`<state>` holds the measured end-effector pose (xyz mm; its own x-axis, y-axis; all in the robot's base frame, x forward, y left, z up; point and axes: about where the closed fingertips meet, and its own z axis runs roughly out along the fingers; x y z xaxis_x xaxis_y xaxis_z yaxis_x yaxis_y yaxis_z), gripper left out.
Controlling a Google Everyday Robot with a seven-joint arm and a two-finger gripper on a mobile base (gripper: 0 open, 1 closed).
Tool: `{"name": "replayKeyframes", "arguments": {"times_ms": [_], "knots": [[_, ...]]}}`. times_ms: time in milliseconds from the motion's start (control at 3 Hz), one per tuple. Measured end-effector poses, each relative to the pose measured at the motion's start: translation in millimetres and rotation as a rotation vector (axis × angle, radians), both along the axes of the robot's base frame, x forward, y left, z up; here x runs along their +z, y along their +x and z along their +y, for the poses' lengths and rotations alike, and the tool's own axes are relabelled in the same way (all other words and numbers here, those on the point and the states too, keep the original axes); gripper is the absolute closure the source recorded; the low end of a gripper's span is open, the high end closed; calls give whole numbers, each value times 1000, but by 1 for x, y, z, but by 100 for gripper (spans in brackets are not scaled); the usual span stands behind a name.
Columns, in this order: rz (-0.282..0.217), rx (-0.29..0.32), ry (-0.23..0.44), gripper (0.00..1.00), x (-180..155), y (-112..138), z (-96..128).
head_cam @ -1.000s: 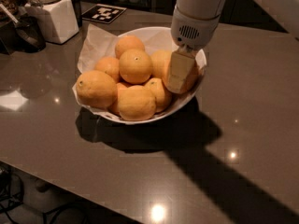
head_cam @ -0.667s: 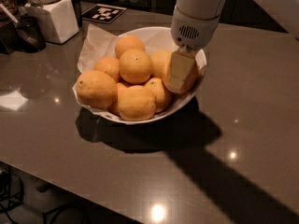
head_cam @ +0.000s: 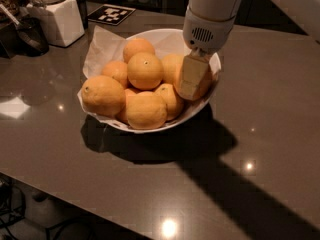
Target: Pick orange from white bowl
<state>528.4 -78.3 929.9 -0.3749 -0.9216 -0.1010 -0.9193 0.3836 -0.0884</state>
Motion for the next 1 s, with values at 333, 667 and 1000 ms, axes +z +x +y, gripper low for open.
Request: {"name": "replayKeyframes", "arguments": {"times_ms": [333, 667, 1000], "knots": [[0, 0, 0, 100, 0, 0, 0], [-18, -1, 35, 100, 5, 5, 4], [-45, -19, 83, 100, 23, 3, 2]]}}
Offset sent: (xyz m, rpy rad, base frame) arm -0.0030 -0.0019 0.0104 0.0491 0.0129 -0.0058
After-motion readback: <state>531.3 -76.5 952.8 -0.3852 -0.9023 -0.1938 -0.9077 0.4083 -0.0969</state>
